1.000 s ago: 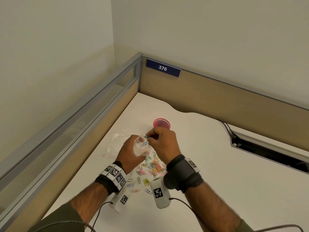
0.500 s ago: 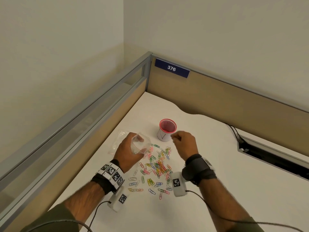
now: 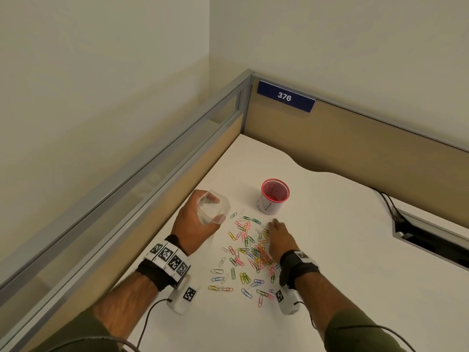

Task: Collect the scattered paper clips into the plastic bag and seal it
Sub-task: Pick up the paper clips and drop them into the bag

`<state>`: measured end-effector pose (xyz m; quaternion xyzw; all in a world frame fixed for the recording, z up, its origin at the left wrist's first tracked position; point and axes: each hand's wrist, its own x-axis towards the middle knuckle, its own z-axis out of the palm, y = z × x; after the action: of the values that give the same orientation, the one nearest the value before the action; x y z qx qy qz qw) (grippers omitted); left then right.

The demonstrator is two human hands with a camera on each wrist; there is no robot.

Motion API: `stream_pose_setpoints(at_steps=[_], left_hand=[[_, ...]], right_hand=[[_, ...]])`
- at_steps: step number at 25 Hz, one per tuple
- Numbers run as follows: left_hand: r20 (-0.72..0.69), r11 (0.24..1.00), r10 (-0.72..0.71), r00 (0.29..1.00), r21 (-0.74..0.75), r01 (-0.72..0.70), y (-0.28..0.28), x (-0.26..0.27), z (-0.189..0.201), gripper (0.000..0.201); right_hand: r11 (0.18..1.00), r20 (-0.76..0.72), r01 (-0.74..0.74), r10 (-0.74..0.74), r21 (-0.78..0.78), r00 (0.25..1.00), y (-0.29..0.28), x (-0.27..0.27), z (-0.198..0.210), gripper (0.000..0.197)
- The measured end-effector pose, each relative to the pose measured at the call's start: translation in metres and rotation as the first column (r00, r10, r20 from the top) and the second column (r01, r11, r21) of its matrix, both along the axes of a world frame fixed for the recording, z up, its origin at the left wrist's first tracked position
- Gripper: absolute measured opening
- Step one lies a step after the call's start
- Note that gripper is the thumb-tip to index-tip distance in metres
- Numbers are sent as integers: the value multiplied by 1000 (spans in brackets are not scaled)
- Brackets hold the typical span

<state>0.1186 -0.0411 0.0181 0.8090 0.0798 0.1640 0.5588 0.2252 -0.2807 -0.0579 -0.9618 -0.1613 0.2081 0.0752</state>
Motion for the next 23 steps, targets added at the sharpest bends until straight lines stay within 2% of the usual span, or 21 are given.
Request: stream_pose_setpoints(at_steps=[3,5,7,9,12,14,16,18,20,22,23], left_hand=[[-8,1000,24,1000,-9,-24,2,7,-2,44],[-3,999,32,999,-13,-32,3,11,-4,44],[2,999,26,1000,-30,-26,3,13,-6,43],[6,999,29,1000,-33,-29,2,14,-8,43],[11,999,30,999,-27,-30,2,15,-9,44],[7,999,36,999,-25,-36,2,15,-11,44],[-7,999,37,999,-22,-37,0,12,-13,44],[-24,1000,23,999,-15,-24,-3,8,-12,45],[-20,1000,9,1000,-6,-9,-6,4,-12,46],[-6,1000,2,1000,-10,-2,-6,-1,-11,46],[-2,1000,-1,1000,-9,0,-6,-3,-10,46]], right_hand=[[993,0,-25,25,120,1000,3,-29,-4,52],[984,3,38,-39,174,999,-1,-29,-2,45],[976,36,137,-145,167,989,-12,-23,2,42],[979,32,172,-177,113,984,-18,-23,1,36],[997,83,6,-12,81,996,-10,-47,5,27],[979,190,-144,116,141,975,2,-70,9,27],[932,201,-268,221,245,954,20,-91,11,32],[865,172,-431,397,259,901,40,-110,7,34],[787,147,-581,562,208,814,54,-124,-3,31],[751,160,-645,626,142,764,55,-128,-11,25],[765,168,-632,612,123,773,51,-124,-10,20]])
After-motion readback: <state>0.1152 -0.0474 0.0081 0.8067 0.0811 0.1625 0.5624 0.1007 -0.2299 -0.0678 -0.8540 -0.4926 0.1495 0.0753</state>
